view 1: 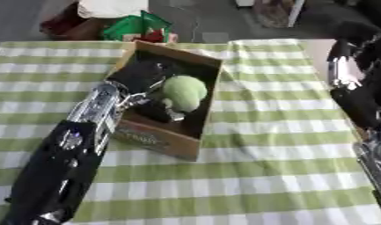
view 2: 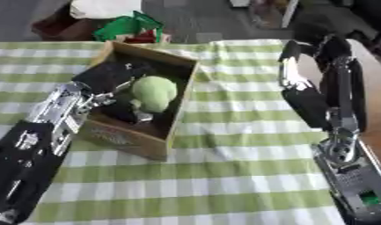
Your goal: Pick up objects on the table and place them in the box.
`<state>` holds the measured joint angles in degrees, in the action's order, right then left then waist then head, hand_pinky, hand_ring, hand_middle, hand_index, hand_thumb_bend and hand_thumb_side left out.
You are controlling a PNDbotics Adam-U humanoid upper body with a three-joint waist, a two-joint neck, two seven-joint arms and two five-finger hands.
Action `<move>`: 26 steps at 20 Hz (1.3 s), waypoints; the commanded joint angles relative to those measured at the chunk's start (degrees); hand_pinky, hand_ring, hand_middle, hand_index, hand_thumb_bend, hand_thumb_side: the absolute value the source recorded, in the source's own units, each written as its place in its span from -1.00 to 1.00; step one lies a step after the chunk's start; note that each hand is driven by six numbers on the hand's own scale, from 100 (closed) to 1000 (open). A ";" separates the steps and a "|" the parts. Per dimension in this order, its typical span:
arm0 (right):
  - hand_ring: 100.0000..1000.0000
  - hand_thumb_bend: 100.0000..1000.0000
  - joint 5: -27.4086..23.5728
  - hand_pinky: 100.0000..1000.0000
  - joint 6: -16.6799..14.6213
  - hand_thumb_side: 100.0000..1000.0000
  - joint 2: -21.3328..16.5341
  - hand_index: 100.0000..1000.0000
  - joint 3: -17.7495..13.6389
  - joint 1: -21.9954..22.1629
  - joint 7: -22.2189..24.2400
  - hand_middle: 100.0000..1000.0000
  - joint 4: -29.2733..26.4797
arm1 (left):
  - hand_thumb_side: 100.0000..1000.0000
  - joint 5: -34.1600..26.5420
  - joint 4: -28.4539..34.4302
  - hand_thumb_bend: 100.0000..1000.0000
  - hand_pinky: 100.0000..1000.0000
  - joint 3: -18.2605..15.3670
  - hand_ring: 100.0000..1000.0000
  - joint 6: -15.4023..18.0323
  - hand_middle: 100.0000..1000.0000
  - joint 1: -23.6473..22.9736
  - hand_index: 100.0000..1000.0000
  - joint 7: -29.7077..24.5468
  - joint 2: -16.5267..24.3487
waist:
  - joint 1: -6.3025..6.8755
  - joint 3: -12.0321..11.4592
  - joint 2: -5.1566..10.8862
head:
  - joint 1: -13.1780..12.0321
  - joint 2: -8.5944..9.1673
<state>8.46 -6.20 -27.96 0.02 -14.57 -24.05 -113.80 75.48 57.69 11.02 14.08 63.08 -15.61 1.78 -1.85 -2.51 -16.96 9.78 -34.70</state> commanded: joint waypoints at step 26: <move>0.51 -1.00 0.38 0.46 0.03 -0.18 -1.27 0.54 -1.03 -0.24 -0.91 0.40 -0.79 | 0.85 -24.89 23.33 -0.66 0.17 -7.51 0.59 -7.51 0.54 3.03 0.71 -3.22 11.78 | -0.50 -1.25 1.48 | 1.31 -1.26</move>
<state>8.48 -6.15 -27.96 -0.34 -14.21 -24.67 -113.80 51.80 78.94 4.73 7.53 64.81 -19.45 12.16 -2.26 -3.74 -16.93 11.15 -35.70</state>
